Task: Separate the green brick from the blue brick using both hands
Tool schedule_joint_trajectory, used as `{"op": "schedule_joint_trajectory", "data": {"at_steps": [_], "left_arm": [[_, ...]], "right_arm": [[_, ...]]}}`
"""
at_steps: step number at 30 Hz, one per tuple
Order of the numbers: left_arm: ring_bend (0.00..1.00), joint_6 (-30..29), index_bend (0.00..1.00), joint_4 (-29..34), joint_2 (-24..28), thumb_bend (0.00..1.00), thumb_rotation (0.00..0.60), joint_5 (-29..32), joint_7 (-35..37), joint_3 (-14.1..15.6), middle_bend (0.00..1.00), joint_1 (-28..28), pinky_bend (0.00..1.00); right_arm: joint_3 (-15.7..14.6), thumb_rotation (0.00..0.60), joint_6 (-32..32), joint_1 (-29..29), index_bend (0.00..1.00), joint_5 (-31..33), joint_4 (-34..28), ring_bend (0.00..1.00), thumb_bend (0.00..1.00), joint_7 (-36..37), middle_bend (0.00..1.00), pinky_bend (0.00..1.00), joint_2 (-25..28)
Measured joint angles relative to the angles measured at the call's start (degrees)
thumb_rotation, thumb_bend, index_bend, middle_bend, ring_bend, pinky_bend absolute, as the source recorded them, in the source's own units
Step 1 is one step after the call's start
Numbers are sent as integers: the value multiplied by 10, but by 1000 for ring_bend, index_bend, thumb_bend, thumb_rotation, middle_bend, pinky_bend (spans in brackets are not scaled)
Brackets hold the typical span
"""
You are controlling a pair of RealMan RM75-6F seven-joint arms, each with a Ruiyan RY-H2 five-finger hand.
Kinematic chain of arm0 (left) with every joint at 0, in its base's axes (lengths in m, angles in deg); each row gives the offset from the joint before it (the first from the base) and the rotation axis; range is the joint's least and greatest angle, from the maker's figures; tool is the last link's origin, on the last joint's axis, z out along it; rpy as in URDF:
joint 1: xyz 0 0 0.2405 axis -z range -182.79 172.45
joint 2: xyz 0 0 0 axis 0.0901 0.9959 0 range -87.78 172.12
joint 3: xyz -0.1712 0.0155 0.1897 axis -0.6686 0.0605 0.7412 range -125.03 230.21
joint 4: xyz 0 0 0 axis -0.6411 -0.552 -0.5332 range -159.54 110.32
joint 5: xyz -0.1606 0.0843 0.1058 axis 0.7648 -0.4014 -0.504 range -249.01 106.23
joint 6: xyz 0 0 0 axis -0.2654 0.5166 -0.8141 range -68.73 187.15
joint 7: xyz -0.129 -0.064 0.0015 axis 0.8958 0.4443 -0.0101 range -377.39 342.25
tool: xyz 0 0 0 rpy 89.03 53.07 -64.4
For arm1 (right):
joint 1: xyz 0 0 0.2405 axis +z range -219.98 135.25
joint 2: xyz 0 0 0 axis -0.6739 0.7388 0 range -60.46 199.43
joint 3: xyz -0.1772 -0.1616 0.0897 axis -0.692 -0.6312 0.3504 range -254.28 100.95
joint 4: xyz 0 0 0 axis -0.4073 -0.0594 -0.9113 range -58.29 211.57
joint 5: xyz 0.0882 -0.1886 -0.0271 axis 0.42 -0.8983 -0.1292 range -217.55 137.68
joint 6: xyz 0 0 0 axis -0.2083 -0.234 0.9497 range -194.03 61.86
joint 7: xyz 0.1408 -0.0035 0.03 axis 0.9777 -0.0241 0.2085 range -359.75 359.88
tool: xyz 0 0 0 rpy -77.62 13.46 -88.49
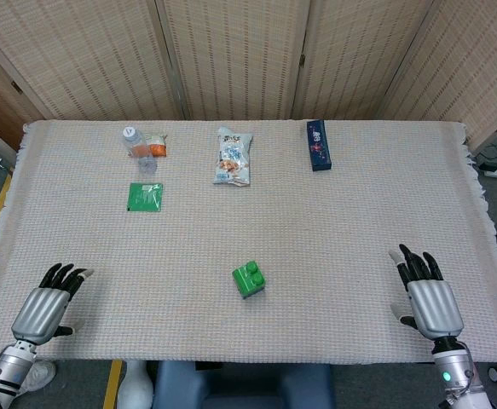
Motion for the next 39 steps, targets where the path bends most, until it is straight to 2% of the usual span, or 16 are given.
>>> {"op": "schedule_joint_trajectory", "data": {"at_steps": [10,15,20,23,27,32,39], "left_arm": [[91,-1,132,2,1,235,600,-6,6,-1,190,2,0],[90,-15,108,1,-4,233,600,-47,56,6,190,5,39],[99,-27,130,8,-13,233,600,-110,117,14,223,19,74],[100,-18,124,26,-19,231,600,-121,145,14,226,37,77],[100,4,101,61,-30,228,600,-92,148,5,226,47,70],[99,52,89,120,-51,227,600,-24,119,-12,226,65,70],[99,100,95,127,-107,227,600,25,78,-38,226,99,66]], "right_arm": [[-5,600,-2,-2,0,-15,5,86,313,-4,0,0,-5],[-6,600,-7,-5,0,-24,3,87,313,8,0,0,-1],[-4,600,-5,-4,0,-26,6,86,313,10,0,0,-3],[-2,600,-2,-2,0,-22,8,86,313,7,0,0,-7],[3,600,-4,-2,0,-19,9,86,313,9,0,0,-8],[8,600,-5,-1,0,-15,11,90,313,18,0,0,-6],[8,600,-12,-3,0,-38,11,96,313,66,0,0,9]]}}
